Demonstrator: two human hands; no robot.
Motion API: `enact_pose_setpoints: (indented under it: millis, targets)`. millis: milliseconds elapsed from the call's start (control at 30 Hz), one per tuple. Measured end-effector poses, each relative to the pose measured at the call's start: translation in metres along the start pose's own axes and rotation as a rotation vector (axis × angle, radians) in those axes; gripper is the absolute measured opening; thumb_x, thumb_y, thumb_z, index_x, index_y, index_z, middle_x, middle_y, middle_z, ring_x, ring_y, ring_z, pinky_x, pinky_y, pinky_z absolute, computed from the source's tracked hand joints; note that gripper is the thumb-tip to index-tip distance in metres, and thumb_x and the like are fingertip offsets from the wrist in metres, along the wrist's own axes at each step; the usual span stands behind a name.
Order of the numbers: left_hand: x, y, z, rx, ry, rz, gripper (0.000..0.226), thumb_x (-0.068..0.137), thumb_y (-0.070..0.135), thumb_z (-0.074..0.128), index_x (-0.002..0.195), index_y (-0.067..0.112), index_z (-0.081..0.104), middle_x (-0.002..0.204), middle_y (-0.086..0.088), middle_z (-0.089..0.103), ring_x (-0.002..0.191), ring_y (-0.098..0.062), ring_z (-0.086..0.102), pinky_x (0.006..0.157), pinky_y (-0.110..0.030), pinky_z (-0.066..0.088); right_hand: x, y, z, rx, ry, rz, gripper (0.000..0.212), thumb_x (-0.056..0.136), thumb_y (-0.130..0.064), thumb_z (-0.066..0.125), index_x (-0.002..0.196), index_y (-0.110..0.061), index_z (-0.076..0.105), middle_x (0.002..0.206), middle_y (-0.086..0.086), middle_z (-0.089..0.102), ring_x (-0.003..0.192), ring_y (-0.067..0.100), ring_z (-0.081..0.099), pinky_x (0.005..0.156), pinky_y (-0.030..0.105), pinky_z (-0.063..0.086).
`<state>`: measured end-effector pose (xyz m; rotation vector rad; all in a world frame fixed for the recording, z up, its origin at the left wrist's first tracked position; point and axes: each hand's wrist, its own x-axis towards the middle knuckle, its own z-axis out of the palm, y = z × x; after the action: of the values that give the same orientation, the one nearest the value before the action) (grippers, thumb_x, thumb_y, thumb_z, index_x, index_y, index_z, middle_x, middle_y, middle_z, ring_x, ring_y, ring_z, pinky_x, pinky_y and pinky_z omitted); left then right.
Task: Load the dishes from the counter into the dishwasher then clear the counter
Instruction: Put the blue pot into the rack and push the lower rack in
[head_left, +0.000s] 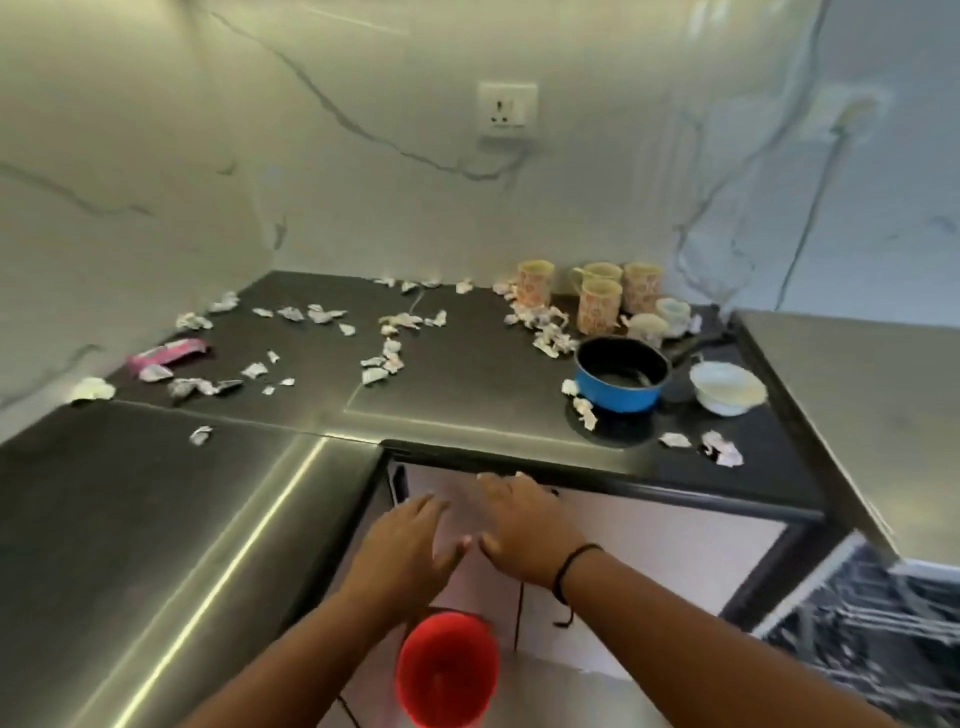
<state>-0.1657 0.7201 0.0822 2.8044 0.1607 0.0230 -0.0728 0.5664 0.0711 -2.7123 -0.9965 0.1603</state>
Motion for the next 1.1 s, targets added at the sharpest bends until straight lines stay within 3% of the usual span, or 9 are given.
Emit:
enact_pose_setpoints:
  millis: [167, 467, 633, 767, 833, 900, 967, 1100]
  targets:
    - [0.053, 0.009, -0.032, -0.025, 0.135, 0.05, 0.062, 0.092, 0.055, 0.045, 0.143, 0.021, 0.037, 0.148, 0.001, 0.039, 0.136, -0.016, 0.036, 0.111, -0.03, 0.029, 0.037, 0.022, -0.058, -0.036, 0.11, 0.081, 0.067, 0.087, -0.042, 0.057, 0.144, -0.023, 0.028, 0.139, 0.006, 0.046, 0.131, 0.025, 0.038, 0.108, 0.039, 0.036]
    - [0.196, 0.082, -0.026, -0.059, 0.071, 0.138, 0.063, 0.092, 0.056, 0.045, 0.144, 0.021, 0.035, 0.149, 0.0, 0.038, 0.136, -0.018, 0.036, 0.11, -0.034, 0.032, 0.078, 0.168, -0.122, -0.154, 0.216, 0.245, 0.061, 0.085, -0.025, 0.052, 0.143, -0.019, 0.032, 0.134, 0.008, 0.048, 0.126, 0.027, 0.04, 0.102, 0.039, 0.04]
    - [0.274, 0.125, 0.001, -0.198, -0.045, 0.004, 0.067, 0.09, 0.061, 0.045, 0.144, 0.023, 0.035, 0.148, -0.001, 0.04, 0.133, -0.021, 0.04, 0.108, -0.039, 0.036, 0.093, 0.266, -0.159, -0.37, 0.156, 0.368, 0.049, 0.088, -0.028, 0.048, 0.136, -0.019, 0.041, 0.133, 0.008, 0.049, 0.129, 0.032, 0.037, 0.103, 0.044, 0.039]
    - [0.316, 0.142, 0.016, -0.351, -0.035, -0.193, 0.065, 0.089, 0.063, 0.045, 0.137, 0.02, 0.044, 0.128, -0.005, 0.057, 0.116, -0.025, 0.054, 0.092, -0.037, 0.046, 0.119, 0.313, -0.172, -0.497, 0.044, 0.351, 0.042, 0.088, -0.02, 0.049, 0.13, -0.019, 0.046, 0.134, 0.01, 0.048, 0.132, 0.034, 0.033, 0.105, 0.046, 0.035]
    - [0.325, 0.146, 0.021, -0.527, -0.11, -0.301, 0.057, 0.091, 0.057, 0.049, 0.131, 0.016, 0.048, 0.117, -0.007, 0.063, 0.104, -0.026, 0.062, 0.079, -0.033, 0.048, 0.134, 0.32, -0.17, -0.506, -0.017, 0.307, 0.04, 0.086, -0.023, 0.052, 0.126, -0.019, 0.048, 0.13, 0.01, 0.05, 0.129, 0.032, 0.037, 0.107, 0.049, 0.032]
    - [0.33, 0.147, 0.026, -0.769, -0.222, -0.382, 0.041, 0.094, 0.041, 0.054, 0.122, 0.012, 0.051, 0.087, -0.009, 0.067, 0.067, -0.021, 0.066, 0.056, -0.029, 0.051, 0.149, 0.318, -0.167, -0.49, -0.102, 0.29, 0.038, 0.086, -0.034, 0.055, 0.122, -0.019, 0.05, 0.124, 0.008, 0.053, 0.123, 0.03, 0.044, 0.11, 0.053, 0.025]
    - [0.333, 0.145, 0.03, -0.9, -0.302, -0.41, 0.022, 0.096, 0.023, 0.052, 0.113, 0.009, 0.053, 0.067, -0.009, 0.063, 0.045, -0.015, 0.056, 0.04, -0.023, 0.043, 0.161, 0.315, -0.16, -0.521, -0.176, 0.291, 0.032, 0.088, -0.039, 0.054, 0.114, -0.02, 0.055, 0.117, 0.006, 0.058, 0.116, 0.028, 0.051, 0.11, 0.058, 0.019]
    - [0.342, 0.14, 0.03, -1.041, -0.318, -0.404, 0.016, 0.094, 0.005, 0.043, 0.106, 0.007, 0.054, 0.052, -0.01, 0.059, 0.04, -0.016, 0.054, 0.039, -0.023, 0.043, 0.17, 0.309, -0.153, -0.587, -0.217, 0.302, 0.021, 0.093, -0.031, 0.051, 0.107, -0.019, 0.06, 0.11, 0.005, 0.062, 0.109, 0.027, 0.056, 0.108, 0.061, 0.018]
